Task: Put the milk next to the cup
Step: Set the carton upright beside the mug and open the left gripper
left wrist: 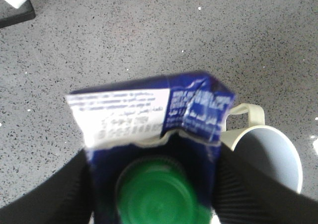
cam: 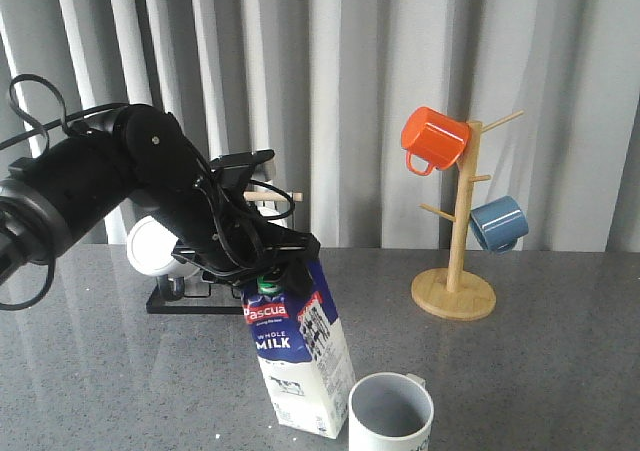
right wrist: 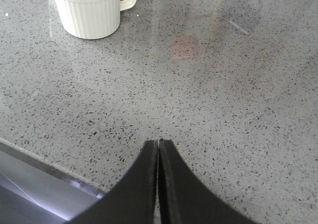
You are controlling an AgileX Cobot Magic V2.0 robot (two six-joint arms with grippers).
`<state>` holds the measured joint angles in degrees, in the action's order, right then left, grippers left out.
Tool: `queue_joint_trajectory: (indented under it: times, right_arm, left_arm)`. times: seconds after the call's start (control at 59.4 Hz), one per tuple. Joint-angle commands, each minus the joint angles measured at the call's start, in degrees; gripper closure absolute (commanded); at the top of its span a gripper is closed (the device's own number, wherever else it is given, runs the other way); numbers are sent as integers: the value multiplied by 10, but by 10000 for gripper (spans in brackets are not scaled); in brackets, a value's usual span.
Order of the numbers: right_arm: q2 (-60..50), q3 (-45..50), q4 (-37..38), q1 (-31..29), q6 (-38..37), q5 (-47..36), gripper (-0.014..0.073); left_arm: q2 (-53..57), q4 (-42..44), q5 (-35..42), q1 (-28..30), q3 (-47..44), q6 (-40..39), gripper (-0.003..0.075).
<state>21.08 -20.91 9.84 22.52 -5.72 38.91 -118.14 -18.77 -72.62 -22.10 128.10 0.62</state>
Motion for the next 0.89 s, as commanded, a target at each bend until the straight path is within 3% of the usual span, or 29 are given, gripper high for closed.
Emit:
queue_joint_trajectory:
  times: [0.0,0.876]
  right_arm:
    - [4,-16,4,0,4,-36,601]
    - [4,-16,4,0,4,-37,601]
  left_arm:
    - [34,-17,11,-3,19,-6,225]
    - [131,-34,11,-3,19,-3,213]
